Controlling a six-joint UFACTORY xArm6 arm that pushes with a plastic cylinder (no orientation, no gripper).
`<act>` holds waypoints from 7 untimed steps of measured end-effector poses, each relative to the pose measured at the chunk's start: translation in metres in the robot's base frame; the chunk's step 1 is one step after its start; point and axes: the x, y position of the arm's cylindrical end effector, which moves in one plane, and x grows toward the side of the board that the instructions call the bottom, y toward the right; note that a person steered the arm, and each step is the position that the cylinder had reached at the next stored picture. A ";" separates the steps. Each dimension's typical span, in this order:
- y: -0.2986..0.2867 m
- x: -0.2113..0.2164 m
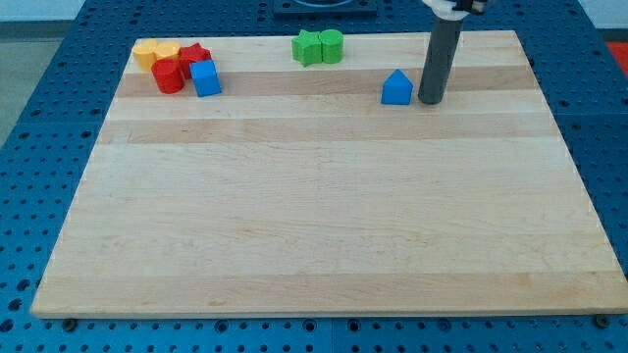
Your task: Drag the blue triangle to the bottom right side of the blue cube
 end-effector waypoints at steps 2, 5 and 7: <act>-0.027 -0.007; -0.103 -0.007; -0.165 -0.007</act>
